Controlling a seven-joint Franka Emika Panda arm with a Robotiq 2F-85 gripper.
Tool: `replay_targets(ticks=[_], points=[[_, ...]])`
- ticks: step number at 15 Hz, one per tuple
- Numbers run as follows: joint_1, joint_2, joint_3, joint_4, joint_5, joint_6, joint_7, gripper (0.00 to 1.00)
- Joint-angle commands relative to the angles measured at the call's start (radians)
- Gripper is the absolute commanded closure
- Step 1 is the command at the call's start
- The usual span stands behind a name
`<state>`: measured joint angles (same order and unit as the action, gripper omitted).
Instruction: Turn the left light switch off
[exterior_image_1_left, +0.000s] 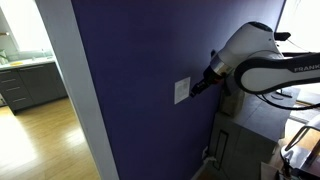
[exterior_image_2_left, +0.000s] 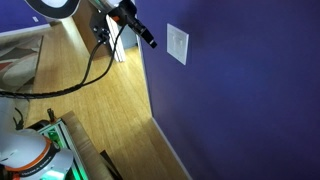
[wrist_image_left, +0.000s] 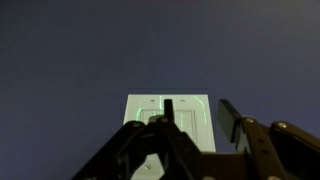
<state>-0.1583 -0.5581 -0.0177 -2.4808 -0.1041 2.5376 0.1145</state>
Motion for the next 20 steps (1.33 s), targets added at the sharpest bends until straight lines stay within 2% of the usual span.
replay_targets(ticks=[1,3,4,10,20], points=[[-0.006,0.012,-0.011,-0.022,-0.022,0.081,-0.033,0.81],[-0.014,0.027,-0.008,-0.019,-0.027,0.109,-0.04,0.96],[-0.02,0.034,-0.006,-0.018,-0.032,0.124,-0.039,0.99],[-0.049,0.09,0.002,-0.001,-0.06,0.204,-0.032,1.0],[-0.049,0.166,0.008,0.041,-0.06,0.281,-0.032,1.0]])
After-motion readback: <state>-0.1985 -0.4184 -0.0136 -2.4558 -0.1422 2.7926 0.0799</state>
